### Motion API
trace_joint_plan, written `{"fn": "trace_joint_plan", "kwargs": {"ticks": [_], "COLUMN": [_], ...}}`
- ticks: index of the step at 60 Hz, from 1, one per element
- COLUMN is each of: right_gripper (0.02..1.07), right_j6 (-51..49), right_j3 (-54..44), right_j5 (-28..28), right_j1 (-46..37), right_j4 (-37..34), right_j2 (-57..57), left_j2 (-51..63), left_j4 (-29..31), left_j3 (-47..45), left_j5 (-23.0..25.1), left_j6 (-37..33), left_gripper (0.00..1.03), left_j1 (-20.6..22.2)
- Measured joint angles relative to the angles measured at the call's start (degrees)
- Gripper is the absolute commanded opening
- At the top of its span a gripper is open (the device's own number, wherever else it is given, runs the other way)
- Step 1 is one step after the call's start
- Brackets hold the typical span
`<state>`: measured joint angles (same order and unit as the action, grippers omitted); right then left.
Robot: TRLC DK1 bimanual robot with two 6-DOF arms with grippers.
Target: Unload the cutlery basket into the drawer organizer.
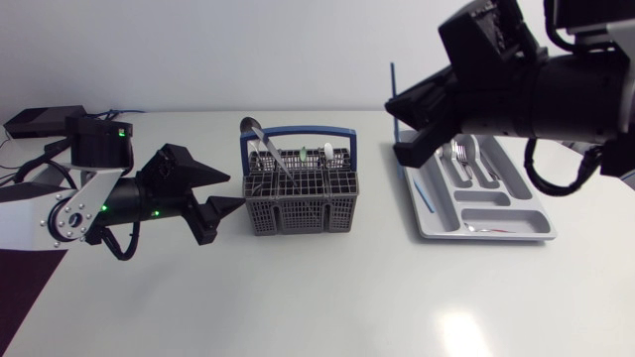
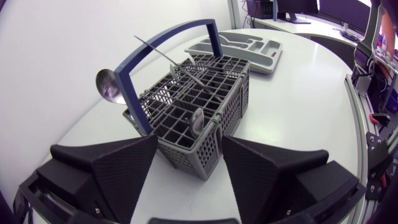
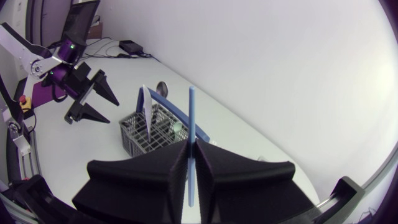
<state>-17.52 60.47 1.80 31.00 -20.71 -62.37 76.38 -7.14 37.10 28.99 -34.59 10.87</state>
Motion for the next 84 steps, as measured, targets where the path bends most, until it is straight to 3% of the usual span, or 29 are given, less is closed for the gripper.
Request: {"fn": "trace_joint_plan", "kwargs": {"ticks": [12, 27, 45, 67, 69, 73, 78, 84], "right_gripper": [0.14, 0.14, 0.15, 0.18, 0.23, 0.45, 0.48, 0.70], "right_j6": [3.0, 5.8, 9.3, 12.0, 12.0, 12.5, 12.6, 12.6], "right_j3": [-3.3, 0.1, 13.1, 26.2, 26.8, 27.7, 27.7, 27.7], "right_j5": [4.0, 8.0, 8.7, 8.4, 8.3, 7.1, 6.0, 5.7], "right_j1": [-13.6, -27.0, -28.9, -29.3, -29.3, -29.3, -29.3, -29.3], "right_j4": [-1.4, -1.3, -0.1, -3.5, -3.5, -3.5, -3.6, -3.6], "right_j2": [-2.0, -20.0, -39.1, -53.8, -54.5, -55.8, -56.5, -56.5], "left_j2": [-1.4, -2.1, -2.6, -4.0, -4.1, -4.1, -4.4, -4.8], "left_j4": [1.4, 3.9, 4.3, 4.3, 4.3, 4.2, 4.0, 2.5], "left_j3": [0.0, 0.5, 1.6, 1.6, 1.6, 1.6, 1.6, 1.2], "left_j5": [-2.3, -5.4, -11.0, -12.7, -12.7, -13.5, -14.2, -16.3], "left_j6": [0.0, 0.1, 0.1, 0.1, 0.1, 0.3, 0.3, 0.5], "left_gripper": [0.80, 0.80, 0.80, 0.80, 0.80, 0.80, 0.80, 0.80], "left_j1": [2.4, 3.2, 5.2, 5.4, 5.4, 6.0, 6.7, 7.7]}}
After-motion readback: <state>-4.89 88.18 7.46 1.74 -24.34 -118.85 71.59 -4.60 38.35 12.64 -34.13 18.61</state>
